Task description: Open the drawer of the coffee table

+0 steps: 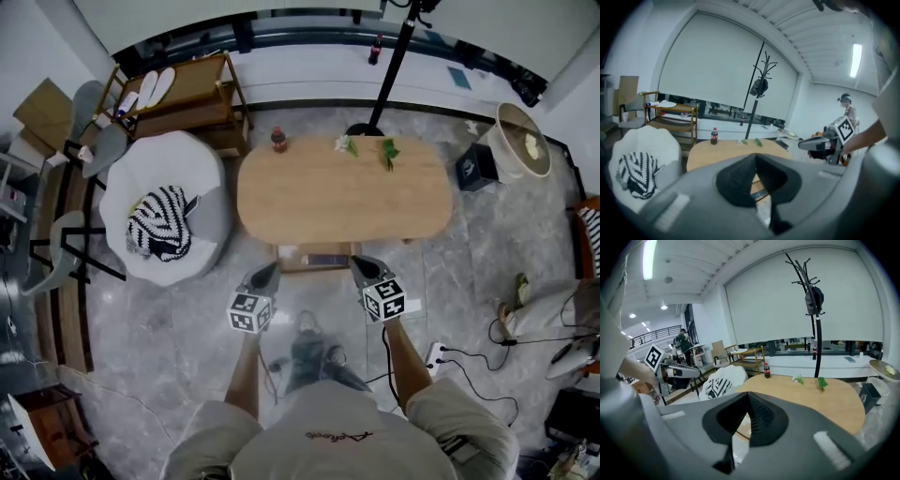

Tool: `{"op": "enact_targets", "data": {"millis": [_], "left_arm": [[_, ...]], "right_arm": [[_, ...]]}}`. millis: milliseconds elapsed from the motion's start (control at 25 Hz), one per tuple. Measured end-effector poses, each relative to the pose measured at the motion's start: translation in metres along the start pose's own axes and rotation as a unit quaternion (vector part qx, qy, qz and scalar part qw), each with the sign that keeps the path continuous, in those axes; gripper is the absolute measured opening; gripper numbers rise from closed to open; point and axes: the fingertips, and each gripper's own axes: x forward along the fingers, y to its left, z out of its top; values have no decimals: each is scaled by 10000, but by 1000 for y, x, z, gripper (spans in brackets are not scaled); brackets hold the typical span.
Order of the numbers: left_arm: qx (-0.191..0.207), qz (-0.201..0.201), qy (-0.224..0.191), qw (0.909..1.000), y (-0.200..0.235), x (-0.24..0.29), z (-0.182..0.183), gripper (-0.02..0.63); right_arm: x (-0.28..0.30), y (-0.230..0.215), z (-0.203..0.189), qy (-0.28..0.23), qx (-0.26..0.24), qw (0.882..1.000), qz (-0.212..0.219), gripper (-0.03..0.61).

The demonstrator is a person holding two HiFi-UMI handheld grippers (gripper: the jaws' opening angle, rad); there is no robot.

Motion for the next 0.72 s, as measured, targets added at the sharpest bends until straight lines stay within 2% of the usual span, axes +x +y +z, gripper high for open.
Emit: {"op": "enact_targets", "data": {"millis": [440,720], "left_arm": [[492,-147,-519,9973,-10,-35,117,0],[674,-205,-830,9941,-16,-50,165,0]], "right_arm": [[-37,36,133,-865,-440,9950,-215,3],[-54,43,181,-1216,-681,9895,-390,3]]}}
